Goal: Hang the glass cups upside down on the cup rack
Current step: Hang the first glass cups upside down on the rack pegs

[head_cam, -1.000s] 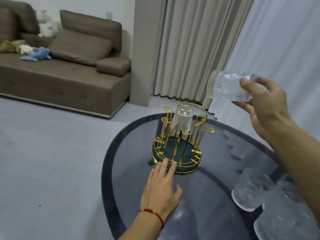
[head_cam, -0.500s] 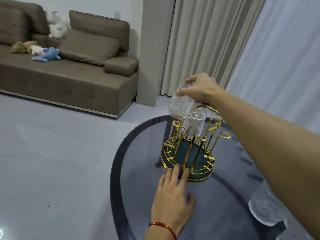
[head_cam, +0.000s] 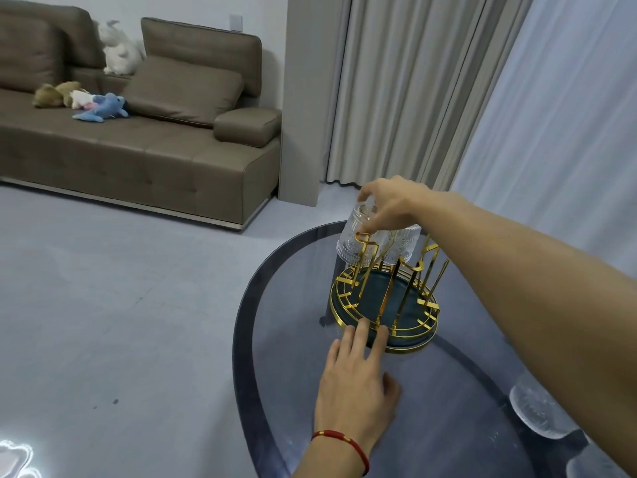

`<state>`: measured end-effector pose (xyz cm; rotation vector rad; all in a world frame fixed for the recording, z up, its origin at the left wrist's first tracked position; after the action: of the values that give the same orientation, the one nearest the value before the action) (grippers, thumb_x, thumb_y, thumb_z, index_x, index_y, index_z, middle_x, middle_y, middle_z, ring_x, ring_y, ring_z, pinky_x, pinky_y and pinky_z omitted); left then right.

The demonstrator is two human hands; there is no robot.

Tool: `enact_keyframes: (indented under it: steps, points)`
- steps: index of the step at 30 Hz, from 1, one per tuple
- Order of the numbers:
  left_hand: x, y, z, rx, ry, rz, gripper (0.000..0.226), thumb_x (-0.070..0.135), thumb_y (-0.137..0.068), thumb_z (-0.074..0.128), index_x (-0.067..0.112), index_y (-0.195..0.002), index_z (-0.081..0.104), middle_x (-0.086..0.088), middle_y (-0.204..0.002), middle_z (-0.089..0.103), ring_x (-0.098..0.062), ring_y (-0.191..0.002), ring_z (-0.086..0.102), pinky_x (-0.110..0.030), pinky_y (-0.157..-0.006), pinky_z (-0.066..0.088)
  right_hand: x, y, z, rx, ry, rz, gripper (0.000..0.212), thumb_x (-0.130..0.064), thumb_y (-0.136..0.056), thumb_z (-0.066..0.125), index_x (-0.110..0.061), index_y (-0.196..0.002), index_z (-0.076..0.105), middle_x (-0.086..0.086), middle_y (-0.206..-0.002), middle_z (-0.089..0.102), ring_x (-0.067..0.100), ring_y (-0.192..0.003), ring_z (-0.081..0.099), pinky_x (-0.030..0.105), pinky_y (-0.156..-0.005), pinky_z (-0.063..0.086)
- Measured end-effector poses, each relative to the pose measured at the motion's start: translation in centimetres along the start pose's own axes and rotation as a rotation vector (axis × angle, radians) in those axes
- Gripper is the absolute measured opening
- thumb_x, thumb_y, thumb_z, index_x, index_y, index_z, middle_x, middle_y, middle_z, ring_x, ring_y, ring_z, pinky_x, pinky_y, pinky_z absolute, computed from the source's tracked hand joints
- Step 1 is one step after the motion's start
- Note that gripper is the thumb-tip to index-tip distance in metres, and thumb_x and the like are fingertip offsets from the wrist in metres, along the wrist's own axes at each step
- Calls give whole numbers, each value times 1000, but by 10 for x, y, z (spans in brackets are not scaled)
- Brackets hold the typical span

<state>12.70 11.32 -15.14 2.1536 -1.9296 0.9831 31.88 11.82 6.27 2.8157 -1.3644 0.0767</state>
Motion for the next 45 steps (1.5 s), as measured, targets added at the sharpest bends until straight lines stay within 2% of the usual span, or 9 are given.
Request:
enact_keyframes:
  steps: [8,16,21,25,32,36,40,42,45]
  points:
    - [-2,-1,1,-24,-35,2,68,29,-95,53,33,-155,21,-3,-165,21,-28,-152,16,-46,-123,16,1,3,-2,-43,103,-2,81,-57,-85,75,-37,-154,38,6,-152,54,37,-135,53,58,-106,47]
    - [-4,-1,-8,-37,-85,36,69,34,-91,53,25,-155,29,-8,-163,26,-29,-146,28,-42,-118,26,14,108,-6,410,-43,-38,52,-40,-101,54,-16,-147,48,7,-144,56,27,-134,47,50,-110,40]
    - [8,6,-14,-57,-180,71,68,23,-92,56,16,-155,32,-13,-162,29,-31,-148,28,-46,-117,30,21,227,29,477,-215,22,41,-32,-96,58,-17,-134,57,2,-133,60,25,-125,50,46,-104,42]
    - [34,24,-22,-25,-227,143,61,16,-86,64,9,-144,48,-16,-152,45,-34,-140,40,-51,-107,41,35,319,72,567,-342,168,35,-23,-90,63,-15,-123,66,2,-125,66,25,-120,57,46,-101,44]
    - [116,55,-27,-73,252,195,47,8,-85,65,11,-132,61,-7,-133,63,-25,-126,52,-36,-107,40,95,419,121,918,-376,733,49,-14,-74,76,-13,-122,64,13,-130,55,36,-126,47,54,-109,37]
    - [139,70,-27,-147,427,69,41,11,-86,64,17,-126,66,-2,-121,68,-19,-110,60,-38,-96,50,131,437,141,857,-756,955,84,-21,-79,76,-10,-152,35,17,-154,40,36,-142,36,47,-119,30]
    - [144,72,-20,-230,585,-138,23,15,-89,64,23,-109,72,4,-104,72,-14,-101,65,-35,-89,55,148,441,180,489,-994,870,113,-34,-89,76,-16,-164,-7,12,-171,23,33,-152,33,41,-119,29]
    - [144,72,-18,-249,652,-240,17,16,-90,64,24,-103,72,3,-99,72,-15,-98,65,-41,-88,58,156,440,189,467,-950,855,112,-40,-88,78,-15,-164,0,10,-167,32,33,-147,41,39,-113,36]
    - [144,69,-17,-257,659,-278,14,15,-92,64,23,-99,72,0,-99,72,-15,-98,65,-45,-88,59,168,439,195,526,-895,851,88,-44,-81,84,-15,-149,36,6,-143,58,29,-124,58,34,-93,43]
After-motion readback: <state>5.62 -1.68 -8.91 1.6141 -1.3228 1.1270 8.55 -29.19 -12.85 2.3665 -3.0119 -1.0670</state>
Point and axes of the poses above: each hand's wrist, its own y-axis away from the middle knuckle, its own z-axis out of the palm, x = y × z, the point moved 2 cm from there along -y, towards the middle knuckle
